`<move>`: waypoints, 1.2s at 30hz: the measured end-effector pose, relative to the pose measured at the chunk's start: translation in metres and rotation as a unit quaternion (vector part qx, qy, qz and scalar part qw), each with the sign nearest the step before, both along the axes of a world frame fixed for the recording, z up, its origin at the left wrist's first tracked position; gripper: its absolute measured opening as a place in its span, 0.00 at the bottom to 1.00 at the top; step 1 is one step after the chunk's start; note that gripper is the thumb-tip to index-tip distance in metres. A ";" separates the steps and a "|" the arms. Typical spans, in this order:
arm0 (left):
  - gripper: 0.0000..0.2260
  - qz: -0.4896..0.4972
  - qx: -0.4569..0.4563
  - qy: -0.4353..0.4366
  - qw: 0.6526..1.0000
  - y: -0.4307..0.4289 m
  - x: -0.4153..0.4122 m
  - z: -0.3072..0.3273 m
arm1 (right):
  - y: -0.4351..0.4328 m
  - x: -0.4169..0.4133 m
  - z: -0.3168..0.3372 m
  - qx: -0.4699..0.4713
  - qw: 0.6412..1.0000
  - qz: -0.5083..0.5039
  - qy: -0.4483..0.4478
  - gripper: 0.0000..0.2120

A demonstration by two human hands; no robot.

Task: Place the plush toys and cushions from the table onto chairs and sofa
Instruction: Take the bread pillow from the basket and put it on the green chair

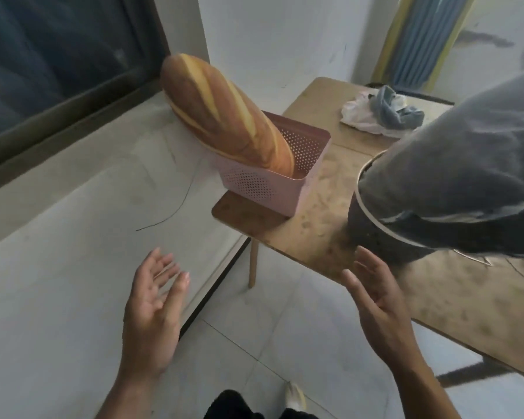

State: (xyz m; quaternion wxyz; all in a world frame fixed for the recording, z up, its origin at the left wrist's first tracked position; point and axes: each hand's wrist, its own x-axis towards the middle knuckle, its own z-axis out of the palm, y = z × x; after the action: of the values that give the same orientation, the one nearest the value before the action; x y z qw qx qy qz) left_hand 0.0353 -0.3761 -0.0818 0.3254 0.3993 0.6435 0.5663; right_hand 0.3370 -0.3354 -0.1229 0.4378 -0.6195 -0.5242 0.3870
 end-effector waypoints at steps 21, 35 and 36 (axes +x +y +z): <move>0.14 -0.171 -0.090 -0.159 0.968 0.468 -0.116 -0.071 | 0.392 -0.188 -0.039 0.000 0.987 0.044 -0.155 0.74; 0.43 -0.355 0.133 -0.175 0.909 0.471 -0.061 0.052 | 0.352 -0.174 0.091 0.196 0.964 -0.170 -0.052 0.37; 0.48 -0.366 0.166 -0.141 0.905 0.462 -0.052 0.069 | 0.334 -0.173 0.102 0.205 0.958 -0.193 -0.047 0.36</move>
State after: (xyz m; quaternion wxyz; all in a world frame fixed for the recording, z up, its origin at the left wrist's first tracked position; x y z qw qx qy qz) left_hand -0.0168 0.0858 -0.0128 0.5262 0.5707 0.2958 0.5567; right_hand 0.1642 -0.0010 -0.0205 0.5966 -0.6236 -0.4825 0.1499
